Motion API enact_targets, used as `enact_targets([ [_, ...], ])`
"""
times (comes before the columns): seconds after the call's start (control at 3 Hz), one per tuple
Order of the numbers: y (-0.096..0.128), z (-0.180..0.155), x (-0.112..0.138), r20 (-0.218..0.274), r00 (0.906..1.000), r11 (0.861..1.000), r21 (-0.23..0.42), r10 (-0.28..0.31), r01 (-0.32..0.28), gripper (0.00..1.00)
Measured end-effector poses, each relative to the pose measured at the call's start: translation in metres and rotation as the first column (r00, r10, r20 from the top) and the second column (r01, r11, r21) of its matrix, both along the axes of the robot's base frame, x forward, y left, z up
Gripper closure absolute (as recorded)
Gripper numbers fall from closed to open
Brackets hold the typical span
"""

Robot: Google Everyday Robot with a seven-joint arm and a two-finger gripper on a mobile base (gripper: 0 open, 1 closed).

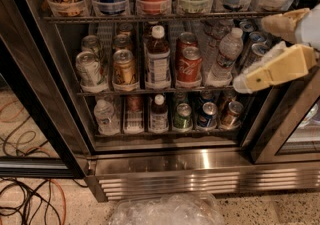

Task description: Pick pepsi can from top shelf of fridge

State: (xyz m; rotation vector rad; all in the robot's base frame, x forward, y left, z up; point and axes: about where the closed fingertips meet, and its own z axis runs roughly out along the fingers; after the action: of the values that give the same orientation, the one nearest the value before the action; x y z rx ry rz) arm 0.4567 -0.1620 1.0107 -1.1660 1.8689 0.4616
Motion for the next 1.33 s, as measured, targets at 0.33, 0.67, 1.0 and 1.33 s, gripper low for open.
enact_targets([
  [0.33, 0.042, 0.026, 0.003, 0.077, 0.9968, 0.994, 0.107, -0.021, 0.013, 0.00],
  [0.67, 0.042, 0.026, 0.003, 0.077, 0.9968, 0.994, 0.107, -0.021, 0.013, 0.00],
  [1.0, 0.043, 0.028, 0.001, 0.072, 0.9972, 0.992, 0.129, -0.021, 0.012, 0.00],
  [1.33, 0.054, 0.026, 0.003, 0.092, 0.9944, 0.979, 0.200, -0.052, 0.033, 0.00],
])
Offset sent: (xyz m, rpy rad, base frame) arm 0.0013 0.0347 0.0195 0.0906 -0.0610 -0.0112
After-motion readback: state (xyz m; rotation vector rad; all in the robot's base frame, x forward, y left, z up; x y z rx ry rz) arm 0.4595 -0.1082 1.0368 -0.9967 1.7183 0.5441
